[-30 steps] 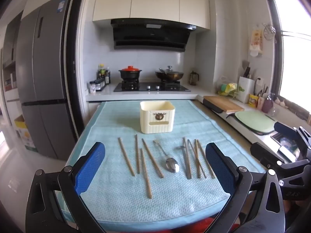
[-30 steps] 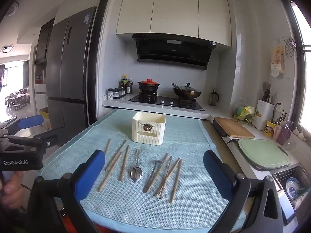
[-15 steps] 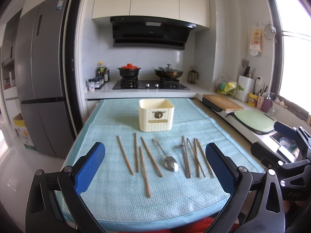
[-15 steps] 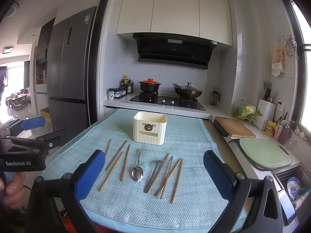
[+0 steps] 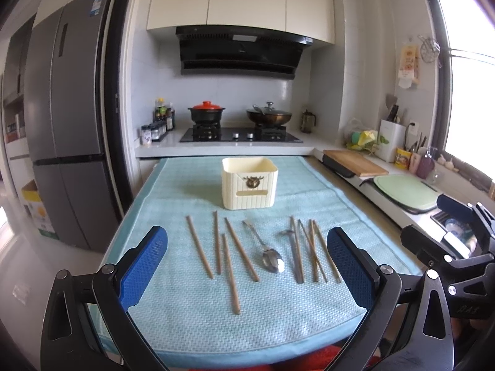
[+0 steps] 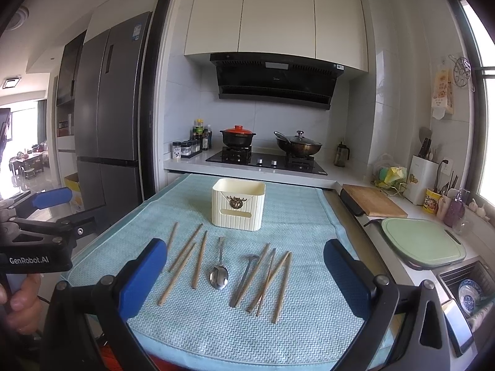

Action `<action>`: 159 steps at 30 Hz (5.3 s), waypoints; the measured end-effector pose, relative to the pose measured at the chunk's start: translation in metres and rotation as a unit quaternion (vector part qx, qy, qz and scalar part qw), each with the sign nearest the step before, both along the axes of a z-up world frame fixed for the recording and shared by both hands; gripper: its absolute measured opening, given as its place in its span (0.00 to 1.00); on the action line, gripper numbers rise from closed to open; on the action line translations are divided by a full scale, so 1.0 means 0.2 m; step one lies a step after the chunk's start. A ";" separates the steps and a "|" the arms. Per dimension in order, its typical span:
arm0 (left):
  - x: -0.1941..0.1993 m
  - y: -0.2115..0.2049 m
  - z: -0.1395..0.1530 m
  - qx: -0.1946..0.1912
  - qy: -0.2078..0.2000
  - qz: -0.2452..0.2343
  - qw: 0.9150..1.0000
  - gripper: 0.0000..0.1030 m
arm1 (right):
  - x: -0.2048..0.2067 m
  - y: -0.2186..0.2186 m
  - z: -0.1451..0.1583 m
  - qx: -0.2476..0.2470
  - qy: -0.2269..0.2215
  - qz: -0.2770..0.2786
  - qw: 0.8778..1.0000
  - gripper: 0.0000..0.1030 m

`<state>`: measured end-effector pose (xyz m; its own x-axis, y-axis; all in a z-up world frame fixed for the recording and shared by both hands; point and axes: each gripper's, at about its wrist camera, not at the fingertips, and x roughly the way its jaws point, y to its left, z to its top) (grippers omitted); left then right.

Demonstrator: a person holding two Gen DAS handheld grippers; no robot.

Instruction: Organize utensils

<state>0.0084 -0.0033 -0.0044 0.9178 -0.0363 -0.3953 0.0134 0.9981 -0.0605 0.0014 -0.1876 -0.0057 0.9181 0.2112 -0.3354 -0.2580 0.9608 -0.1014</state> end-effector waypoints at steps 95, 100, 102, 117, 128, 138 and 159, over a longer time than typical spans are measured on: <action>0.27 0.10 -0.21 0.013 0.097 0.043 0.994 1.00 | 0.25 -0.06 -0.13 0.019 0.072 -0.032 0.997 1.00; 0.34 0.18 -0.27 -0.003 0.116 0.060 0.991 1.00 | 0.31 -0.08 -0.18 0.021 0.092 -0.034 0.995 1.00; 0.37 0.22 -0.30 -0.011 0.130 0.067 0.989 1.00 | 0.35 -0.10 -0.21 0.027 0.104 -0.034 0.994 1.00; 0.67 0.45 -0.56 -0.066 0.220 0.074 0.970 1.00 | 0.77 -0.39 -0.44 0.045 0.194 -0.087 0.976 0.64; 1.03 0.56 -0.64 -0.058 0.264 0.043 0.962 0.99 | 1.30 -0.32 -0.79 0.022 0.297 -0.033 0.954 0.34; 1.35 0.76 -0.80 -0.075 0.324 0.054 0.942 0.99 | 1.61 -0.23 -1.02 -0.040 0.374 -0.024 0.926 0.24; 1.89 0.67 -1.03 0.007 0.400 0.046 0.915 0.34 | 1.76 -0.24 -1.02 -0.058 0.413 -0.012 0.909 0.22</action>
